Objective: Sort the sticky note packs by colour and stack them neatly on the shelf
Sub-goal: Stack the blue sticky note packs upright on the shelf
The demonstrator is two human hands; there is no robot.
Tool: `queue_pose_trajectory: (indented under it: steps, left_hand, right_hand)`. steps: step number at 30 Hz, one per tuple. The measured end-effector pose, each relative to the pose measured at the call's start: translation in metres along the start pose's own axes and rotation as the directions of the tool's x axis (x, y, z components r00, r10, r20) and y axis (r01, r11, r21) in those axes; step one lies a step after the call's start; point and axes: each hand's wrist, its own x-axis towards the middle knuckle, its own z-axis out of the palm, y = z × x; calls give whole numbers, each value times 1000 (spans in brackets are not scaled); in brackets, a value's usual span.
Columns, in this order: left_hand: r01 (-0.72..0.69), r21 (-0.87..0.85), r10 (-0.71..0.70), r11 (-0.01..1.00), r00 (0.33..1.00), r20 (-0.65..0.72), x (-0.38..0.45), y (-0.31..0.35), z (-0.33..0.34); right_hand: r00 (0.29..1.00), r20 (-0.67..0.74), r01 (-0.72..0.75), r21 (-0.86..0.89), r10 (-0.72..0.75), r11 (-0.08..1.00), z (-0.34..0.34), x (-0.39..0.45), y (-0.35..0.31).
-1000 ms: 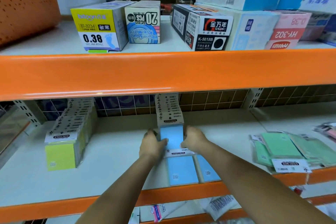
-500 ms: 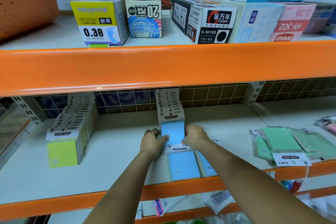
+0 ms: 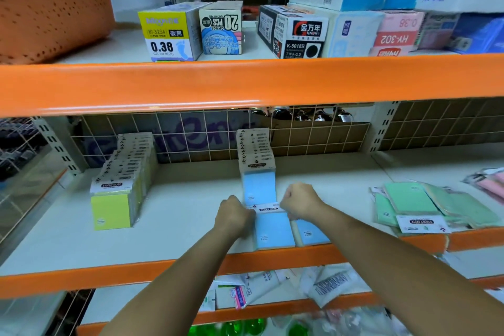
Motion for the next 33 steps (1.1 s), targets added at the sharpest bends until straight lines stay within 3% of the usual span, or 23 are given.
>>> queue_pose_trajectory:
  steps: [3,6,13,21,25,33]
  left_hand:
    - [-5,13,4,1000,998,60,-14,5,6]
    - [-18,-7,19,1000,995,101,-22,5,16]
    - [157,-210,-128,965,981,146,-31,11,23]
    - [178,-106,-165,978,979,122,-29,14,22]
    - [212,-152,-188,966,969,158,-26,13,19]
    - [247,-272,-183,930,953,240,-25,12,17]
  right_hand:
    - [993,76,-88,-18,89,996,1,-14,-3]
    - [996,26,-87,-107,90,990,1,-29,-4]
    - [993,42,-95,-215,107,972,0,-39,-2]
    - [985,106,-130,-67,137,989,5,-40,-1]
    - [974,146,-176,-1,174,984,1,-34,1]
    - [970,161,-179,-30,182,983,2,-32,-1]
